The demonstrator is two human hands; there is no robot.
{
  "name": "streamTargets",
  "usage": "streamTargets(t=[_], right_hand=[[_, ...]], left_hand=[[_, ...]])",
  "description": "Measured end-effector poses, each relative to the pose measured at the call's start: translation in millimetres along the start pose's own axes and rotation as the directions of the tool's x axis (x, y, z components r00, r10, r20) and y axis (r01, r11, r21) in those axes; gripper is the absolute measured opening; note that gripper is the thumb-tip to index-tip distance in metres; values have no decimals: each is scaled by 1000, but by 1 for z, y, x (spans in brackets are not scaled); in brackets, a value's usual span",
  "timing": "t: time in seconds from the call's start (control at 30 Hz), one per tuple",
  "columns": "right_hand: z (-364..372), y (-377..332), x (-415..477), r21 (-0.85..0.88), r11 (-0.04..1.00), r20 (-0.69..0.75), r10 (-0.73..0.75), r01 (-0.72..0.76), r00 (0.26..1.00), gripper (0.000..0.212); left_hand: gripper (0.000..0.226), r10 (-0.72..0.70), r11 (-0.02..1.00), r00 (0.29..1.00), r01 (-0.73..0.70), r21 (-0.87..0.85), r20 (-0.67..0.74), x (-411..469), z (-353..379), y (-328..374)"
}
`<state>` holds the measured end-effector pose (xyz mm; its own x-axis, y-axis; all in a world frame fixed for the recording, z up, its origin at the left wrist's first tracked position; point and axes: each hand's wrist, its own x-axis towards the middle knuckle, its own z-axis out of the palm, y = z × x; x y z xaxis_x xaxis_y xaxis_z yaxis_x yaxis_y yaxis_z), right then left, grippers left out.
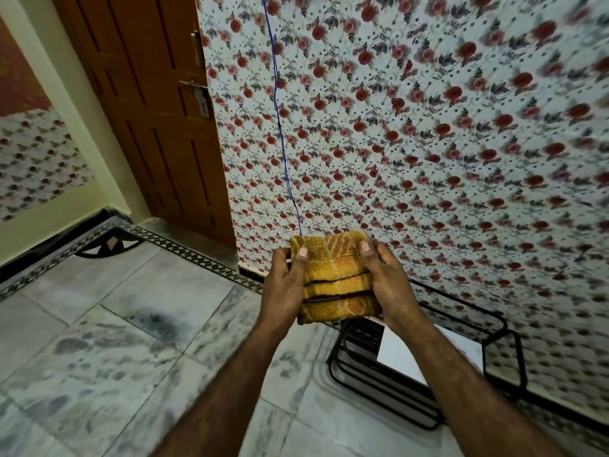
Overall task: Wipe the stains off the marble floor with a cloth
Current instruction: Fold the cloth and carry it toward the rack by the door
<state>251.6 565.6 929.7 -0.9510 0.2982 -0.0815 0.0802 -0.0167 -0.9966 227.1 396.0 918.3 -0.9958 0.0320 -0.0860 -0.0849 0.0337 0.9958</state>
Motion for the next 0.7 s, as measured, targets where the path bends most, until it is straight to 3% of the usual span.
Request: streamTargets(t=[0.2, 0.33, 0.43, 0.7], right_hand=[[-54, 12, 24, -45, 999, 36, -15, 17, 999, 33], [-105, 24, 42, -87, 996, 46, -8, 12, 999, 24], [-151, 39, 58, -114, 993, 28, 10, -6, 1000, 28], [-260, 69, 79, -79, 994, -139, 66, -77, 988, 23]], left_hand=[[28, -19, 1000, 999, 19, 1, -42, 6, 60, -12], [38, -38, 999, 996, 40, 19, -76, 11, 115, -26], [29, -39, 999, 996, 42, 33, -78, 14, 165, -35], [29, -47, 989, 998, 39, 145, 52, 25, 282, -54]])
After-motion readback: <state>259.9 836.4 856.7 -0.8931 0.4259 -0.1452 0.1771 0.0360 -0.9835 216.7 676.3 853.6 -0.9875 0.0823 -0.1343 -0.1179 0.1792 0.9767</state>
